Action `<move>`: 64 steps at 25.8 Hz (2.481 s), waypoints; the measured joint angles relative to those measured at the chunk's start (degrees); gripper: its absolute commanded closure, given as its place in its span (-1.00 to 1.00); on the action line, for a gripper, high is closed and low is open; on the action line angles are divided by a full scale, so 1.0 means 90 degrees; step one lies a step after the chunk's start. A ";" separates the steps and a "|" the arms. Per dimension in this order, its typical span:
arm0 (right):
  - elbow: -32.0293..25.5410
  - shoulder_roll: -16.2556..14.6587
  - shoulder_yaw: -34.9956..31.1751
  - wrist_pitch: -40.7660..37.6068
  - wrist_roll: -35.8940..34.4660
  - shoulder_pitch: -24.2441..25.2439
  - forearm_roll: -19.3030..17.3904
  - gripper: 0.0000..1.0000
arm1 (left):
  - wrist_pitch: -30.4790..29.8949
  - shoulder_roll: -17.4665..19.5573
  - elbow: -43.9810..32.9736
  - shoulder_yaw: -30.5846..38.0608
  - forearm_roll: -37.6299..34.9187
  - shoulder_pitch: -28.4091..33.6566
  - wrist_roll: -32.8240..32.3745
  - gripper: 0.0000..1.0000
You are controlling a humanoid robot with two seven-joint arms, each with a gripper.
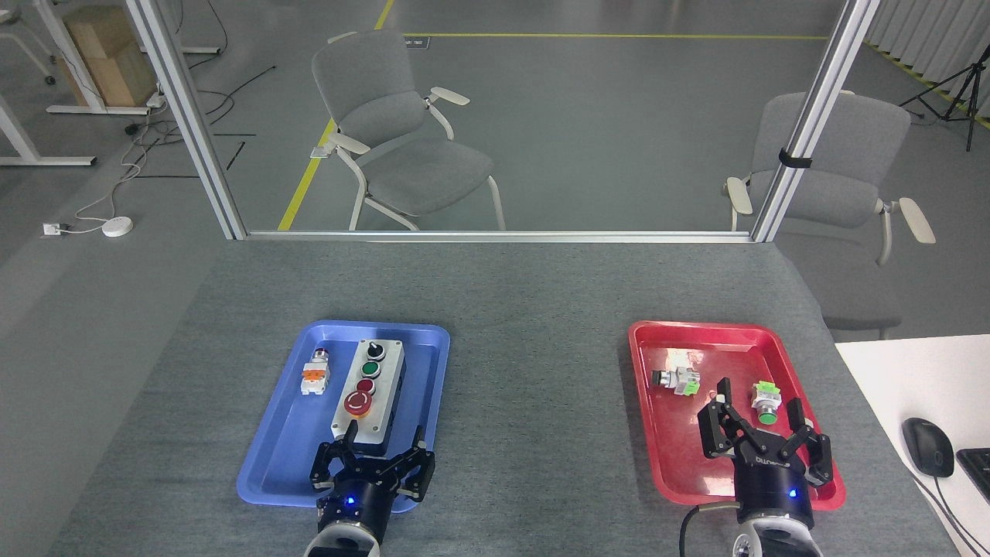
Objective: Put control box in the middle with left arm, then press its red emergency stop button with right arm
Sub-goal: 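Move the left gripper over the gray control box on the blue tray, then lower the left gripper and grasp the near end of the control box, then drag the control box off the blue tray toward the table middle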
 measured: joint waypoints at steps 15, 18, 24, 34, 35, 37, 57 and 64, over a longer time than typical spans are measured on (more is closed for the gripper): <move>0.0002 0.0016 0.0002 -0.0011 -0.0026 -0.0006 0.0000 -0.99 | -0.0015 0.0414 -0.0007 0.0651 0.0196 -0.0015 0.0011 -0.98; 0.0001 0.0016 0.0002 -0.0011 -0.0026 -0.0009 0.0000 -0.99 | -0.0025 0.0405 0.0026 0.0632 0.0205 -0.0010 0.0014 -0.98; 0.0002 0.0017 0.0002 -0.0011 -0.0001 -0.0009 0.0000 -0.99 | -0.0207 0.0333 0.0049 0.0597 0.0222 -0.0001 0.0014 -0.98; 0.0001 0.0017 0.0002 -0.0011 0.0001 -0.0009 0.0000 -0.99 | -0.0170 0.0177 0.0861 0.0527 0.0239 -0.0370 0.0014 -0.98; 0.0001 0.0017 0.0001 -0.0011 0.0001 -0.0009 0.0000 -0.99 | -0.0166 0.0168 0.1017 0.0527 0.0239 -0.0475 0.0018 -0.98; 0.0002 0.0017 0.0001 -0.0009 0.0003 -0.0009 0.0000 -0.99 | -0.0131 0.0160 0.1264 0.0529 0.0242 -0.0638 0.0045 -0.98; 0.0002 0.0010 0.0008 -0.0007 -0.0006 -0.0006 0.0000 -0.99 | -0.0088 0.0103 0.2416 0.0520 0.0225 -0.1534 0.0095 -0.34; 0.0002 0.0007 0.0011 -0.0006 -0.0007 -0.0008 0.0000 -0.99 | -0.0225 0.0165 0.2610 0.0504 0.0212 -0.1681 0.0043 1.00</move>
